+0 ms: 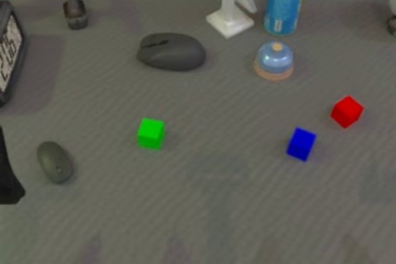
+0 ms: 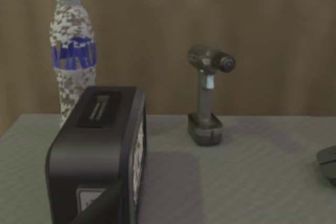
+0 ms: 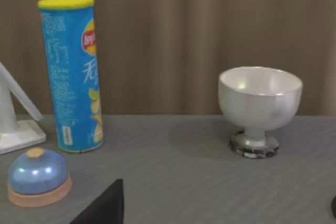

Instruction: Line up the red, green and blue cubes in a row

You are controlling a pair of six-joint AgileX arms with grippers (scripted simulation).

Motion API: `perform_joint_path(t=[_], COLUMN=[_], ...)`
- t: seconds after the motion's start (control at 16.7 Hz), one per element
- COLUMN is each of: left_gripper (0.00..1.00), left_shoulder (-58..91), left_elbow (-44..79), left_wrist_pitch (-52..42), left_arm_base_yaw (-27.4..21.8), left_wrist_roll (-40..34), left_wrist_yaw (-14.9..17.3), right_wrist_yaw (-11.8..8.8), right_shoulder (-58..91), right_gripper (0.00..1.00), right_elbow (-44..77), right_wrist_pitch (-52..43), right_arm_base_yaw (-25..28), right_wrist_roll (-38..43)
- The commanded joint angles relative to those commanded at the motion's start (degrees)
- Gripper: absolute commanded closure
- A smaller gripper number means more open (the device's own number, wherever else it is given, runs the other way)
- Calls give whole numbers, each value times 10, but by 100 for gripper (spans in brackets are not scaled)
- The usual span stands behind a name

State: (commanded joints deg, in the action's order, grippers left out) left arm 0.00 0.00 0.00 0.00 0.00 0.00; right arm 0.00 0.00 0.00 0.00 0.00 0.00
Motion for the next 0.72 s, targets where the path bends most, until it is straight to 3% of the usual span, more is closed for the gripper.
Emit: perform_joint_path(t=[0.36, 0.72], left_gripper=[0, 0], left_shoulder=[0, 0], left_elbow=[0, 0], left_wrist_pitch=[0, 0], left_arm_base_yaw=[0, 0], left_wrist_roll=[0, 0], left_wrist_yaw=[0, 0], right_wrist_yaw=[2, 3], right_shoulder=[59, 321], right_gripper=[0, 0], right_elbow=[58, 283], right_wrist_pitch=[-34, -178], right_arm_base_yaw=[4, 25], right_wrist_roll=[-12, -67])
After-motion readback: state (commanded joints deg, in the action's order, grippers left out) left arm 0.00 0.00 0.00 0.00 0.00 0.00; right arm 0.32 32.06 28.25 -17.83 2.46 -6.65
